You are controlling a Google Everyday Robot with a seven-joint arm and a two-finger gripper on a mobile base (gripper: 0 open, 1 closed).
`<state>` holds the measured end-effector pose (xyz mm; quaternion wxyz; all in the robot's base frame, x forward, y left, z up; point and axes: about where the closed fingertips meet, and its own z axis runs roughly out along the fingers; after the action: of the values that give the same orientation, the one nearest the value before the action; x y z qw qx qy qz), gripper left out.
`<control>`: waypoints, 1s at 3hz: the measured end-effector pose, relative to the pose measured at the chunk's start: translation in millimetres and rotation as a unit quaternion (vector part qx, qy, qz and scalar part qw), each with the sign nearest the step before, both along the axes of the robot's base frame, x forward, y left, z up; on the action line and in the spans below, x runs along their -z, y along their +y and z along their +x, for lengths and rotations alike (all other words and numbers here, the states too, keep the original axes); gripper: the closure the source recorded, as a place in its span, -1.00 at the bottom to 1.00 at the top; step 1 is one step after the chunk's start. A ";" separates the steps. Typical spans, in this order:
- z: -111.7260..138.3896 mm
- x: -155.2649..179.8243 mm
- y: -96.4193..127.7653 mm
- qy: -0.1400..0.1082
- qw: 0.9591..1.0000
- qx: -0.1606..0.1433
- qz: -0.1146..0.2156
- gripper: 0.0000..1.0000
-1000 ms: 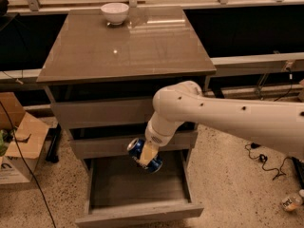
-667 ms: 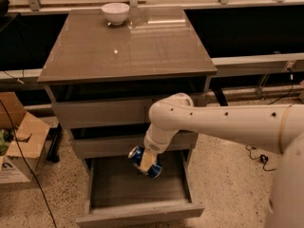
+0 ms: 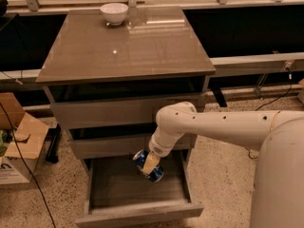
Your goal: Place pepsi can into bottom drawer
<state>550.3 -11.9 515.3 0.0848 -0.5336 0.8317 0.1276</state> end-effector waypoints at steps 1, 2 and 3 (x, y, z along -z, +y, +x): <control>10.1 26.2 14.0 -0.020 1.000 0.006 -0.004 1.00; 21.6 59.1 30.7 -0.036 0.999 0.010 -0.004 1.00; 33.9 108.1 48.5 -0.031 0.999 0.011 -0.008 1.00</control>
Offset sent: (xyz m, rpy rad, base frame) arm 0.0386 0.0513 -0.0982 -0.0076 -0.1165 -0.0308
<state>584.3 36.5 407.2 0.1077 -0.5291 0.8353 0.1035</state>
